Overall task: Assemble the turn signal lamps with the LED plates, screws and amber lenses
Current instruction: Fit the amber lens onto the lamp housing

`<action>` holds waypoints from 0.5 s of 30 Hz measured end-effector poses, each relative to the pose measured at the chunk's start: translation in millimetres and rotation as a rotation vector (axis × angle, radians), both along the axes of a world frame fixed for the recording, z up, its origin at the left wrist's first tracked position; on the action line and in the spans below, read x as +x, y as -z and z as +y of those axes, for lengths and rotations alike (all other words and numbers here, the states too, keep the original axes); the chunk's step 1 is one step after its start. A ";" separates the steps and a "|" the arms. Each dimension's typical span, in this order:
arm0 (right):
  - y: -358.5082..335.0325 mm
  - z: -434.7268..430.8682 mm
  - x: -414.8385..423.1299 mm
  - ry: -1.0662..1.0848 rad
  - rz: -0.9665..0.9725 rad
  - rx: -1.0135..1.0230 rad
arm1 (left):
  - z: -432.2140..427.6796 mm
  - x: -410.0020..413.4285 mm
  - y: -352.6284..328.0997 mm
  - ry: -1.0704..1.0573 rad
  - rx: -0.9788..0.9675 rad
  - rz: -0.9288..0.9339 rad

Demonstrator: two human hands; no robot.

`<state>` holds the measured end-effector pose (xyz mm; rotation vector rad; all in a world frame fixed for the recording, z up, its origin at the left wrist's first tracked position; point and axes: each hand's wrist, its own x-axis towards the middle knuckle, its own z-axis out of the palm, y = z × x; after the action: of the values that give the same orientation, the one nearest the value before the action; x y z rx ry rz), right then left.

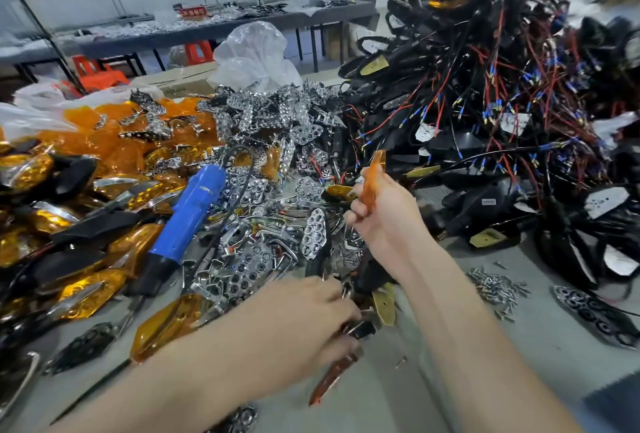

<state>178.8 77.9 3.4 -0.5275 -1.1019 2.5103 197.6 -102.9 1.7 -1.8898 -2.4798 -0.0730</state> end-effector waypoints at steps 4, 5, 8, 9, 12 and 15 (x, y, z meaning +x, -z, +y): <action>-2.0 -8.6 -2.7 -0.183 0.099 -0.194 | 9.2 10.4 12.4 -0.070 -0.038 0.067; -2.6 -8.6 -3.9 -0.204 0.121 -0.227 | 11.2 12.9 12.4 -0.069 -0.045 0.075; -5.9 -5.3 -9.5 -0.237 0.150 -0.293 | 16.0 15.8 15.0 -0.029 -0.096 0.141; -6.7 -3.7 -11.7 -0.245 0.150 -0.307 | 17.1 16.9 15.4 -0.024 -0.092 0.141; -7.4 -0.3 -20.0 -0.275 0.145 -0.327 | 11.3 12.6 12.6 -0.025 0.020 0.113; -5.1 -1.2 -30.8 -0.311 0.109 -0.275 | -2.5 -6.4 -17.8 -0.224 0.147 -0.199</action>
<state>148.0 76.7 8.5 -0.3017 -0.8582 2.9462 191.2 -105.5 19.4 -1.6105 -2.7087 -0.4458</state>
